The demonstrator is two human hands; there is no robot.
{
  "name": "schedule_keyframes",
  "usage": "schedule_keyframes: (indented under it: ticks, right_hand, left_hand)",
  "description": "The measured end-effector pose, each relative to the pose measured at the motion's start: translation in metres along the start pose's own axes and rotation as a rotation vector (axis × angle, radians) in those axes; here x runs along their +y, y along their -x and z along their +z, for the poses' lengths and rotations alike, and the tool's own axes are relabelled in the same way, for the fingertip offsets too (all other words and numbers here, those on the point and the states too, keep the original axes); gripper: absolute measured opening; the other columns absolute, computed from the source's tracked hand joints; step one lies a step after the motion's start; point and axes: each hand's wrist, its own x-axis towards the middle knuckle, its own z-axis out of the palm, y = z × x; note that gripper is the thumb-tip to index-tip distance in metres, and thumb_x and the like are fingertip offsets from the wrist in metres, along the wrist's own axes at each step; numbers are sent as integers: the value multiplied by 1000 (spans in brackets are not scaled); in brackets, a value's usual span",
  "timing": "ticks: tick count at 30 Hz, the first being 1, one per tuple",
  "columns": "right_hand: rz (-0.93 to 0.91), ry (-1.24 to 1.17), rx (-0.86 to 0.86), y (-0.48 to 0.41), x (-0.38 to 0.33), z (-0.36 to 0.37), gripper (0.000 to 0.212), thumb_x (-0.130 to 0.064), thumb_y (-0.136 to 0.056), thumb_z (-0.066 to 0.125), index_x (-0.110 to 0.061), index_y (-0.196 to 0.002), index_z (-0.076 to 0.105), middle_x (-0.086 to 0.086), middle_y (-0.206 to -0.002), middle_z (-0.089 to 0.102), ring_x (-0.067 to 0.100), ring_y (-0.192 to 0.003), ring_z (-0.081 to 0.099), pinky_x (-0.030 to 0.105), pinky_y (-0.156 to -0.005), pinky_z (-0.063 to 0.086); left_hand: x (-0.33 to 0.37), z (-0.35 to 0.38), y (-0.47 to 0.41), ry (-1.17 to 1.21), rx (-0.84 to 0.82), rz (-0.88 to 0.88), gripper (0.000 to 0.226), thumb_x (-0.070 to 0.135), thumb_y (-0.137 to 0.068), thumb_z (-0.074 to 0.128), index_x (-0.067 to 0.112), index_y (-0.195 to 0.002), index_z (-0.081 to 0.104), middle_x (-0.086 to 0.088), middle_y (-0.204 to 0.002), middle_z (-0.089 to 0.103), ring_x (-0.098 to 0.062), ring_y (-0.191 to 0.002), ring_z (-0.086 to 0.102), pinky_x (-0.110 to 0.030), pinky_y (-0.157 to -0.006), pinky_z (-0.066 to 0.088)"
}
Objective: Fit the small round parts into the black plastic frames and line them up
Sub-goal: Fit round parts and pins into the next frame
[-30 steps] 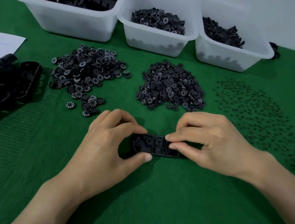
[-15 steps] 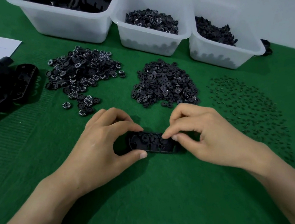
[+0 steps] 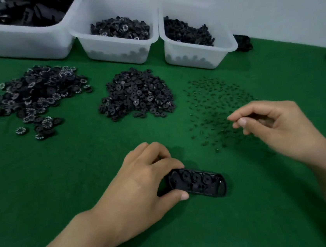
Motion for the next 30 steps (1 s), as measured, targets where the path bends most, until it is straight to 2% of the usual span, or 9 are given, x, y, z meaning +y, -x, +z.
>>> schedule_keyframes:
  ticks: [3,6,9,12,14,17,21,25,30]
  right_hand:
    - [31,-16,39,15,18,-13,28,-4,-82,63,-31,-84,68,-6,-78,70,14,-62,61,35,-61,51]
    - [67,-35,75,27,34,-24,28,-3,-80,65,-31,-83,68,0,-75,70,24,-65,61,41,-65,52]
    - [111,-20,97,36,49,-40,26,-4,-79,66,-30,-82,68,0,-76,69,27,-67,60,39,-65,52]
    - [146,44,64,43,57,-53,19,-4,-77,68,-23,-82,70,1,-75,67,25,-66,59,33,-61,52]
    - [139,91,23,47,59,-57,18,-3,-75,71,-21,-78,70,-1,-73,66,17,-62,57,24,-57,50]
    - [119,129,-50,49,60,-58,15,-4,-73,73,-19,-75,70,-3,-68,63,16,-62,55,18,-54,46]
    - [110,167,-113,50,62,-54,13,-7,-74,72,-20,-73,71,-10,-66,61,8,-63,55,11,-56,44]
    - [92,191,-146,48,62,-49,10,-10,-75,72,-19,-76,72,-12,-68,61,6,-65,56,10,-56,43]
    - [48,341,-165,50,60,-43,6,-13,-77,71,-19,-77,72,-18,-71,56,-1,-69,54,7,-56,40]
  left_hand:
    - [21,17,-13,27,-16,42,46,51,-76,64,25,-113,61,11,-98,46,-8,-94,40,-18,-86,32]
    - [38,33,-24,38,-24,68,45,54,-77,61,26,-112,61,13,-96,44,-6,-92,38,-20,-86,34]
    - [56,47,-34,37,-26,63,46,55,-75,56,25,-110,61,13,-94,44,-7,-90,39,-24,-87,37]
    - [70,60,-44,31,-3,23,46,53,-75,63,24,-111,61,13,-94,45,-8,-91,40,-26,-90,35]
    - [77,67,-50,17,23,-4,47,50,-74,66,21,-109,63,11,-92,47,-11,-89,45,-27,-87,36]
    - [84,73,-55,-4,57,-33,49,50,-68,62,17,-104,67,10,-88,51,-11,-83,51,-27,-81,39]
    - [80,77,-54,20,67,-47,56,57,-68,57,19,-109,63,12,-92,51,-7,-88,49,-21,-87,35]
    - [80,76,-54,38,57,-45,52,61,-69,49,24,-104,60,16,-92,48,-2,-88,43,-15,-80,36]
    - [79,77,-55,33,72,-43,46,58,-71,50,25,-101,61,15,-91,49,-4,-87,46,-17,-82,35]
